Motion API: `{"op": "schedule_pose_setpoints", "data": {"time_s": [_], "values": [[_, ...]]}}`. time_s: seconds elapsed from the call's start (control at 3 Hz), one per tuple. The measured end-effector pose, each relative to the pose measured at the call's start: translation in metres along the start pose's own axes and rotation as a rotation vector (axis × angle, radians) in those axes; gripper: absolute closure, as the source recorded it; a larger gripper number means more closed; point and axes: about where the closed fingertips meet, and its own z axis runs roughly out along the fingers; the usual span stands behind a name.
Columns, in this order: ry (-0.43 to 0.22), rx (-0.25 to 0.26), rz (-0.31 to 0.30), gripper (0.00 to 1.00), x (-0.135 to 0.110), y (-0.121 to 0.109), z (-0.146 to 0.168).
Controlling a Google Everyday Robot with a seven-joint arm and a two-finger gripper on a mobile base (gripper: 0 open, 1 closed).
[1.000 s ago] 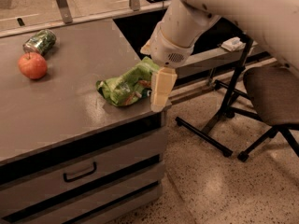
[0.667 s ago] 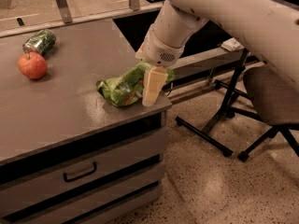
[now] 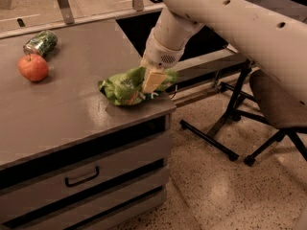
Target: Move green rice chip bag near apple
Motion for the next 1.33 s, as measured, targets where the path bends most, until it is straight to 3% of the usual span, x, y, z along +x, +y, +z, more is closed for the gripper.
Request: {"op": "schedule_pose_setpoints", "data": {"time_s": [0.33,0.67,1.33], "values": [[-0.001,0.001,-0.004,0.85,0.0,-0.002,0.0],[-0.021,0.03,-0.032,1.0,-0.017,-0.009,-0.018],[-0.107,0.18,-0.156,1.0,-0.093,-0.029,-0.077]]}}
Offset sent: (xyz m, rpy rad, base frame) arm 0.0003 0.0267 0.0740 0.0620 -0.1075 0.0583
